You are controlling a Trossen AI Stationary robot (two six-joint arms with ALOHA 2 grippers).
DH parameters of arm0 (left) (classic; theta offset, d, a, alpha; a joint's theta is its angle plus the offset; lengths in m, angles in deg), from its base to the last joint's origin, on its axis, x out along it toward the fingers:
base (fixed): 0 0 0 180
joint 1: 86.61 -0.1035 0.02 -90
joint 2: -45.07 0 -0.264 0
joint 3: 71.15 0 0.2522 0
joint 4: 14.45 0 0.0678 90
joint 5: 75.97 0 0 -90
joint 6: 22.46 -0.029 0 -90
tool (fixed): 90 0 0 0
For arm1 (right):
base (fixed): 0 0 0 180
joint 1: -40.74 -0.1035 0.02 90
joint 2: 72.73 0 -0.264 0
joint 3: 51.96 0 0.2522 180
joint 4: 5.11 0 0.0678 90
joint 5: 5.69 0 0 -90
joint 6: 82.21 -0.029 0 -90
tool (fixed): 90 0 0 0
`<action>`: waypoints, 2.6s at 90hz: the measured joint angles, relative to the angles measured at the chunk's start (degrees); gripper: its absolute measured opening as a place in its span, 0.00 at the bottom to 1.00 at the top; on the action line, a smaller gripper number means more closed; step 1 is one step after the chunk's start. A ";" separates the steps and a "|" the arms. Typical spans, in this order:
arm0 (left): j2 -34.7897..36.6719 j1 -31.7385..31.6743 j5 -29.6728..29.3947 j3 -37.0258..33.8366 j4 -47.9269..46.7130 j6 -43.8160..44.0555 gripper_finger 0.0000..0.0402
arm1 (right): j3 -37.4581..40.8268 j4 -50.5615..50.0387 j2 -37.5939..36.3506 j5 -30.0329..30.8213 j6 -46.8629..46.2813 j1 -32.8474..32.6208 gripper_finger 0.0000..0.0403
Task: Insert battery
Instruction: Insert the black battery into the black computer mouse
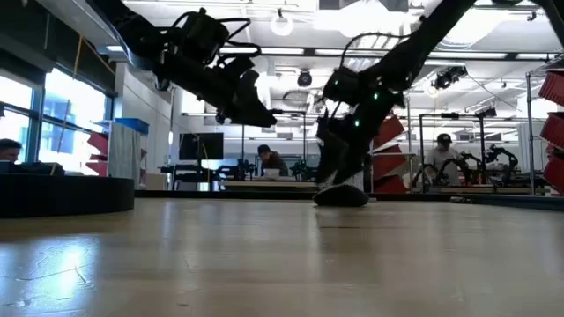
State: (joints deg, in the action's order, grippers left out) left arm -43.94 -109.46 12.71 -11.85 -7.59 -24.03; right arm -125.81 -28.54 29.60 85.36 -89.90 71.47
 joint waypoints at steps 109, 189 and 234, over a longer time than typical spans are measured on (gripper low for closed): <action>0.00 -0.20 2.25 -1.16 -1.40 -3.03 0.27 | -2.55 -31.66 0.31 22.46 -28.71 30.12 0.40; 0.00 -0.33 2.19 -1.16 -0.97 -3.17 0.28 | -7.02 -39.69 6.23 23.51 -17.32 36.34 0.00; 0.00 -0.37 2.21 -1.14 -1.00 -3.17 0.28 | -6.86 -40.65 6.57 23.12 -17.85 30.43 0.00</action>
State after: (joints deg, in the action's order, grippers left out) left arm -43.94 -109.83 14.91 -12.98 -8.59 -27.19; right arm -132.67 -69.19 36.18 108.47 -107.75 101.90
